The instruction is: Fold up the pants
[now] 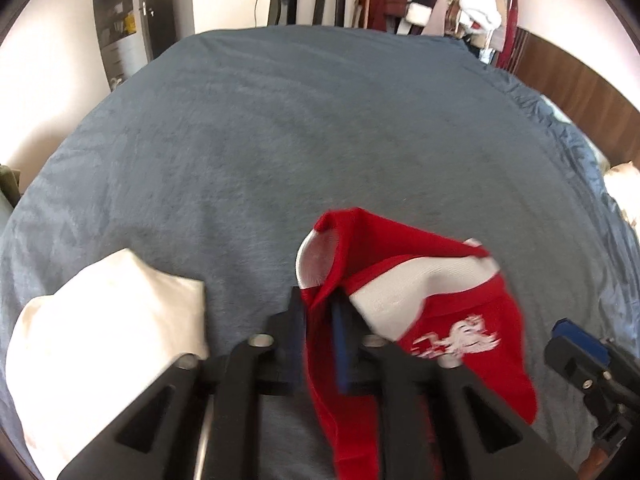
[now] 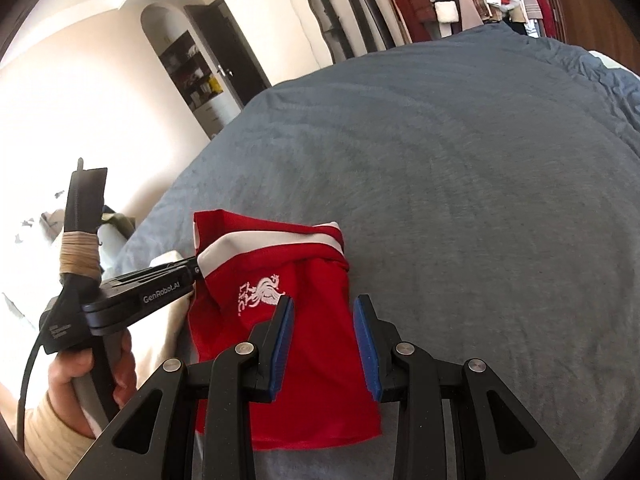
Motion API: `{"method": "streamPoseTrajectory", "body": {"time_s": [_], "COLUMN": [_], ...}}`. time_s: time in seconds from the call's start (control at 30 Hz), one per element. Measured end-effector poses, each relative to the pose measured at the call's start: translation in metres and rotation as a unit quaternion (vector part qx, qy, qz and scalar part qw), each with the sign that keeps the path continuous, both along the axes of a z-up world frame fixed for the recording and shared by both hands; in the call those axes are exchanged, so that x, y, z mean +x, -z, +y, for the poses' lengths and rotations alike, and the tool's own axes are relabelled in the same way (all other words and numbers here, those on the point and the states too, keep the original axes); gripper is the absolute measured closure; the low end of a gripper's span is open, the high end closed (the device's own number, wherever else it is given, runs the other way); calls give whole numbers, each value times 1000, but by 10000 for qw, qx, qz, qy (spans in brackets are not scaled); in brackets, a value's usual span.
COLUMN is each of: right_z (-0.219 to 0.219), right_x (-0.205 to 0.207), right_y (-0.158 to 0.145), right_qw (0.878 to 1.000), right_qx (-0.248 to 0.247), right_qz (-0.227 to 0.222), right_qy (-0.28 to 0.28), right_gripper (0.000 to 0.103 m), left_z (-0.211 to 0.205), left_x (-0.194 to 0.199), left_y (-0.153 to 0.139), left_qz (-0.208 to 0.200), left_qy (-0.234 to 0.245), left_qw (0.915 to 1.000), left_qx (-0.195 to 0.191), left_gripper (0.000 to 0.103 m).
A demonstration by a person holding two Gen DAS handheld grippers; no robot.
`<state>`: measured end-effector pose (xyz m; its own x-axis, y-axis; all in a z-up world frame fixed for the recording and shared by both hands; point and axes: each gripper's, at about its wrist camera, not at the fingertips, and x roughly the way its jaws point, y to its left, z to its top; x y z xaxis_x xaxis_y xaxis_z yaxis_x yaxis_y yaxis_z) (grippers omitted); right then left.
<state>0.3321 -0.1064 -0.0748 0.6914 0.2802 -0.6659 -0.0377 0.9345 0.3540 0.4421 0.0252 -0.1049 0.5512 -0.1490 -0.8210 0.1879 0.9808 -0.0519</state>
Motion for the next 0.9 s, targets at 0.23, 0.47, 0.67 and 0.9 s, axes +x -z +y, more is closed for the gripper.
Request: {"method": "streamPoseTrajectory", "body": {"time_s": [0.23, 0.47, 0.67, 0.9], "right_z": [-1, -11, -24, -34], "right_x": [-12, -31, -37, -35], "right_y": [-5, -16, -10, 16], "right_qw": [9999, 9996, 9985, 9948], "right_qx": [46, 233, 459, 847], "right_qz": [-22, -133, -34, 336], "right_qy": [119, 91, 305, 445], "right_gripper": [71, 71, 71, 71], "left_z": [9, -42, -92, -148], "left_x": [-34, -50, -29, -22], "left_y": [-38, -65, -52, -34], "left_qz": [-538, -674, -165, 138], "left_qy": [85, 1414, 2727, 3694], "left_qw": [9983, 9864, 9574, 9128], "left_qx": [211, 500, 936, 1733], "left_gripper": [57, 56, 56, 56]}}
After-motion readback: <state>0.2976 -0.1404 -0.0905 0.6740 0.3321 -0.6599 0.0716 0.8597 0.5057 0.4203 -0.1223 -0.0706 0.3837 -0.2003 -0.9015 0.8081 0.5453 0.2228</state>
